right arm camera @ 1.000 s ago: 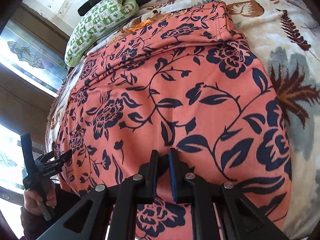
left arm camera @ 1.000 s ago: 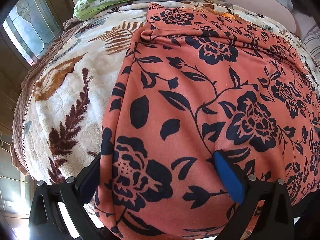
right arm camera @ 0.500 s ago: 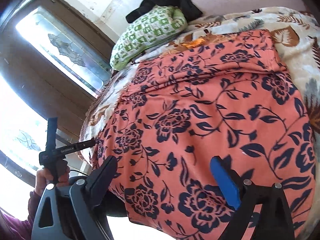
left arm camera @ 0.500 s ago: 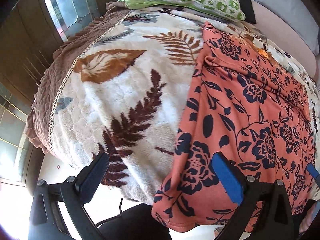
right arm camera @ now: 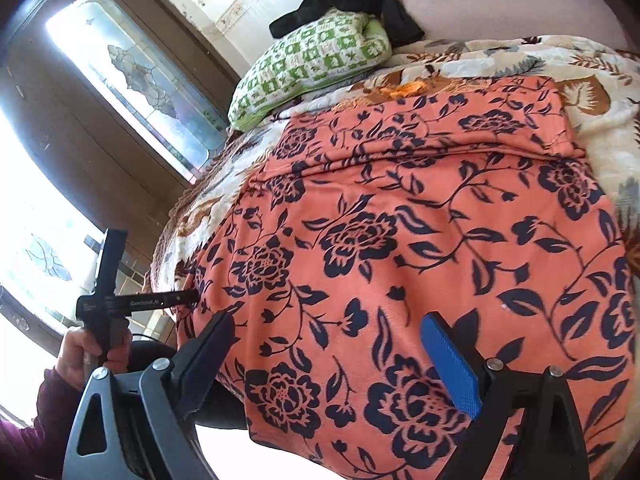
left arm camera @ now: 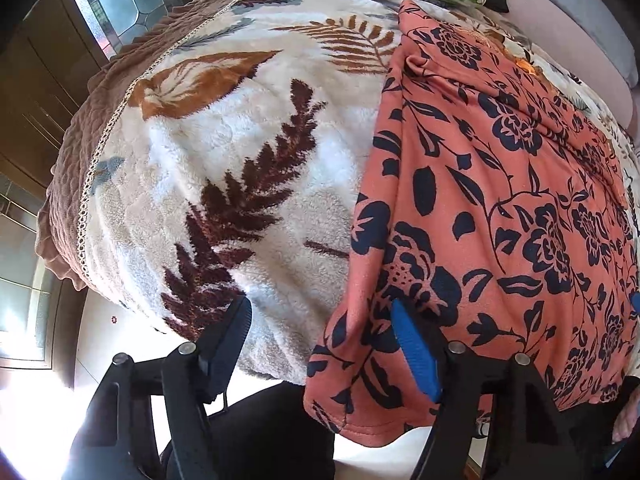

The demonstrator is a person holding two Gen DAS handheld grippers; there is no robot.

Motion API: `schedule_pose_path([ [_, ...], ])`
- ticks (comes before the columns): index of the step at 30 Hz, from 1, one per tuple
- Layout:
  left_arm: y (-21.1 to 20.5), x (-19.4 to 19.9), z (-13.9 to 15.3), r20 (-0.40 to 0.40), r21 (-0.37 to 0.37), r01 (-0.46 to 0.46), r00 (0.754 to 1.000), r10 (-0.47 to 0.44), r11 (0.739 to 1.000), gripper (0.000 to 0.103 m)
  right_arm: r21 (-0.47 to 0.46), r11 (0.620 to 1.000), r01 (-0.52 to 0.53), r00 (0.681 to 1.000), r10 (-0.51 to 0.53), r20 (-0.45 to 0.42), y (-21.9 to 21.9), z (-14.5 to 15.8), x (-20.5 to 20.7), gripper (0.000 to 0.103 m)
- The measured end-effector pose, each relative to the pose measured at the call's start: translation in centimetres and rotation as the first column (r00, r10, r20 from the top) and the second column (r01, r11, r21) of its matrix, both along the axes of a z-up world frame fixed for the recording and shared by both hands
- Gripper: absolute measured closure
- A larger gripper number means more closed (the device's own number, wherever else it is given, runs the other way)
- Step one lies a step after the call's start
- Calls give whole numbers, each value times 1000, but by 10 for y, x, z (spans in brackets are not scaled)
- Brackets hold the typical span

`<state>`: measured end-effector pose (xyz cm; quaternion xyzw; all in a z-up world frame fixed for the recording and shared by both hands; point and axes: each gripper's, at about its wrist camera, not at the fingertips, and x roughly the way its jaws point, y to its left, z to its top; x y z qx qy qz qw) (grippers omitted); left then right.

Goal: Fold small clothes

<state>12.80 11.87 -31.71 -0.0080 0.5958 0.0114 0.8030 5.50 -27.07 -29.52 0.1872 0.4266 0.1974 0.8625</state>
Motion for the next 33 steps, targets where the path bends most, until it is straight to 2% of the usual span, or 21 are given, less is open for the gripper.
schedule_pose_path([
  [6,3,-2,-13,-62,-46,31,998,-33,998,30,48,982,183,983,-182,-15,-61,-1,-8,7],
  [11,-4,-9,-16,-53,-35,65,996,-67,997,31,65,956,287,958,-284,-46,-95,-8,-16,7],
  [13,-7,-13,-14,-47,-59,76,996,-79,995,44,66,950,304,952,-302,-44,-101,-8,-18,7],
  [15,-11,-20,-10,-31,-53,94,995,-96,994,71,70,945,321,947,-319,-38,-106,-6,-20,7],
  [18,-15,-26,-6,-11,-42,107,994,-107,993,85,82,936,342,940,-340,-36,-113,-4,-23,7],
  [20,-14,-26,-3,-7,-77,99,995,-100,992,89,82,930,358,934,-356,-38,-117,-3,-26,7],
  [25,-10,-36,16,27,-180,151,989,-148,972,93,97,910,403,915,-399,-62,-131,5,-41,7],
  [28,-17,-40,21,30,-168,185,983,-182,968,93,91,897,432,900,-424,-100,-141,9,-55,7],
  [30,-19,-37,16,9,-164,174,985,-174,971,91,45,894,446,887,-436,-150,-147,7,-66,7],
  [31,-20,-35,12,-8,-159,166,986,-169,973,89,21,893,449,881,-438,-177,-149,5,-72,7],
  [33,-18,-30,0,-48,-144,145,987,-153,979,73,9,895,445,870,-430,-241,-153,-3,-83,7],
])
